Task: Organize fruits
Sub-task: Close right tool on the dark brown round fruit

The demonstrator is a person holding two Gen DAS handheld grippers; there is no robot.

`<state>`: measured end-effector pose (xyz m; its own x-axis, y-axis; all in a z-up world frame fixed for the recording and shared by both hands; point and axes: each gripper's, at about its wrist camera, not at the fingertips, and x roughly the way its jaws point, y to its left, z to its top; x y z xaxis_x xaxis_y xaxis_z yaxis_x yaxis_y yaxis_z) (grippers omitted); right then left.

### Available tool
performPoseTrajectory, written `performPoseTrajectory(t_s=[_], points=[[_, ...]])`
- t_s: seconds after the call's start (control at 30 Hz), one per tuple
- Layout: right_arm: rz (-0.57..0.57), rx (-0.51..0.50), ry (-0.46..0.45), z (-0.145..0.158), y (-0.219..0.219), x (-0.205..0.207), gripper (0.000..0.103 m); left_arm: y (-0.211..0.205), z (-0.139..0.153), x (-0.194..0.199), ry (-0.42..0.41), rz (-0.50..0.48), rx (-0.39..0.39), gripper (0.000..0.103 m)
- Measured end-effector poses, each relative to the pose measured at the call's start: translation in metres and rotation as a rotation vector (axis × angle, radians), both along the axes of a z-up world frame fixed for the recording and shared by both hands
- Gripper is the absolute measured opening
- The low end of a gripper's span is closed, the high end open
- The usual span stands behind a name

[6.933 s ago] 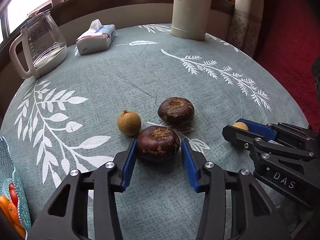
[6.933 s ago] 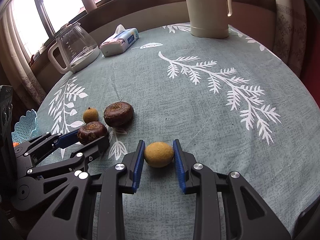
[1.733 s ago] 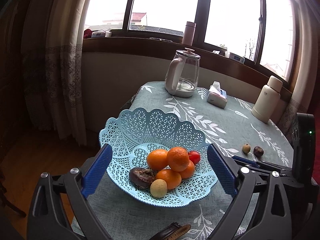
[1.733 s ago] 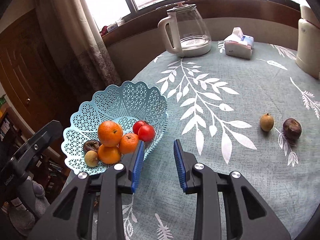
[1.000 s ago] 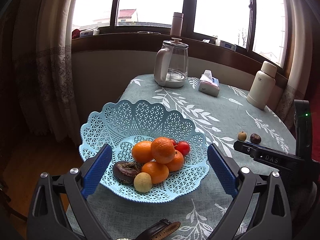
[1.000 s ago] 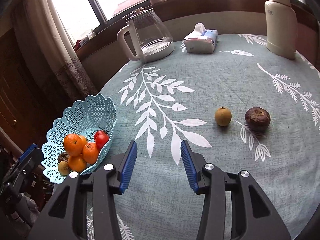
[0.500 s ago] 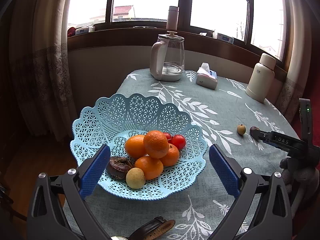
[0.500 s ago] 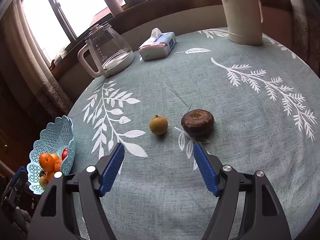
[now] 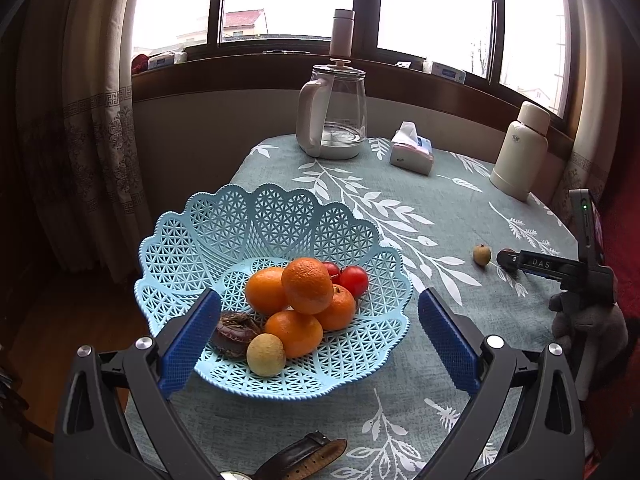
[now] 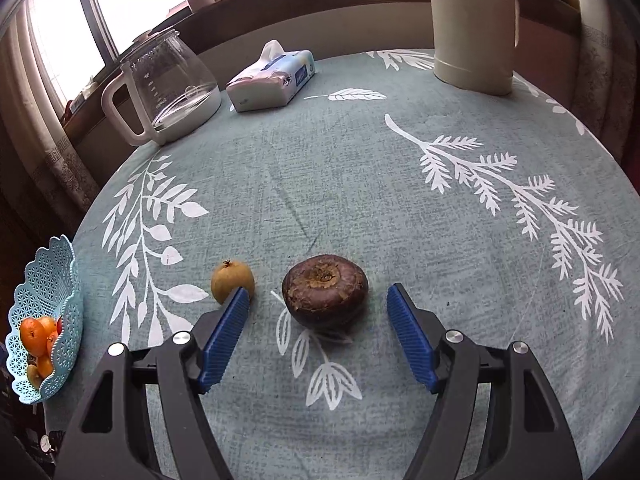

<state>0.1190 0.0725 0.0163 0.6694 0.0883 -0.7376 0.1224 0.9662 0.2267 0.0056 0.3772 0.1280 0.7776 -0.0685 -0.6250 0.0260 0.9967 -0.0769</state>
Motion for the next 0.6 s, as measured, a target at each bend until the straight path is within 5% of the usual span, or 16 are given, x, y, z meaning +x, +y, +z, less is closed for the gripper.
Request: performPoseTrajectory(t_s=[0.23, 0.47, 0.6], points=[[0.016, -0.083, 0.007, -0.004, 0.008, 0.014, 0.072, -0.001, 0.000, 0.000, -0.001, 0.000, 0.000, 0.100], [-0.018, -0.137, -0.003, -0.004, 0.009, 0.009, 0.048, -0.002, 0.003, -0.002, -0.010, 0.000, -0.002, 0.100], [-0.004, -0.128, -0.017, -0.003, 0.009, 0.003, 0.045, -0.005, 0.003, -0.002, -0.008, -0.007, 0.004, 0.100]])
